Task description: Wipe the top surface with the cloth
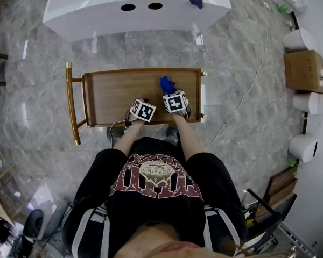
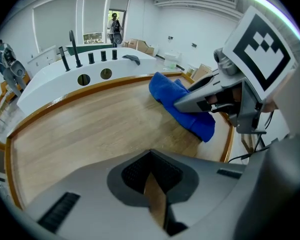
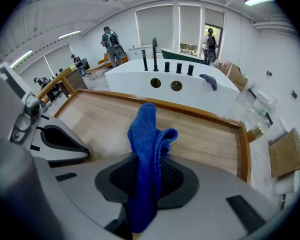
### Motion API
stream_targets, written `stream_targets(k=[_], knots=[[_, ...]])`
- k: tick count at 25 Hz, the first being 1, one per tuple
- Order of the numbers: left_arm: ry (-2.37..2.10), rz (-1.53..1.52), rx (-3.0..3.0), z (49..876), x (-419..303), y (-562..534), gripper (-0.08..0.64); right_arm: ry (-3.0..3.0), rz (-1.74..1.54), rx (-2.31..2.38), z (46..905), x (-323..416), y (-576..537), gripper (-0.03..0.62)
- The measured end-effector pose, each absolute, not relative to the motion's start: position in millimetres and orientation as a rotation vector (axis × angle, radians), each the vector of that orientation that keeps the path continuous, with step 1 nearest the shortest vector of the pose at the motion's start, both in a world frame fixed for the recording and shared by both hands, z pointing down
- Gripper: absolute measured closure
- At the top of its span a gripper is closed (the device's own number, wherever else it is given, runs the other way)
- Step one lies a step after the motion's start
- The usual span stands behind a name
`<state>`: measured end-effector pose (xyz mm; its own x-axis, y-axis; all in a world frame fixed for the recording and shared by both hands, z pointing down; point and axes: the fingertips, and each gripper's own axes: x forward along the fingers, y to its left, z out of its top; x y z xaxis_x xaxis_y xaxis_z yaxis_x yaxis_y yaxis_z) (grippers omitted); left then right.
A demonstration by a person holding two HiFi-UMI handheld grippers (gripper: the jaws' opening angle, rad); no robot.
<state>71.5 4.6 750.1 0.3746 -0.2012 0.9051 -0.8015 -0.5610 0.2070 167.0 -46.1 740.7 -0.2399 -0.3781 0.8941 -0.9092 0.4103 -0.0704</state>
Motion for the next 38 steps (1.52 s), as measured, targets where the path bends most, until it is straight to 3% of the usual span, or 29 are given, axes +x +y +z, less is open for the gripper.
stream_targets(k=[15, 38], knots=[[-0.872, 1.125, 1.942, 751, 63, 5, 0.511, -1.825, 0.736, 1.041, 744, 142, -45, 0.499], [-1.124, 1.09, 1.723, 753, -55, 13, 0.511, -1.93, 0.64, 0.884, 743, 61, -52, 0.499]])
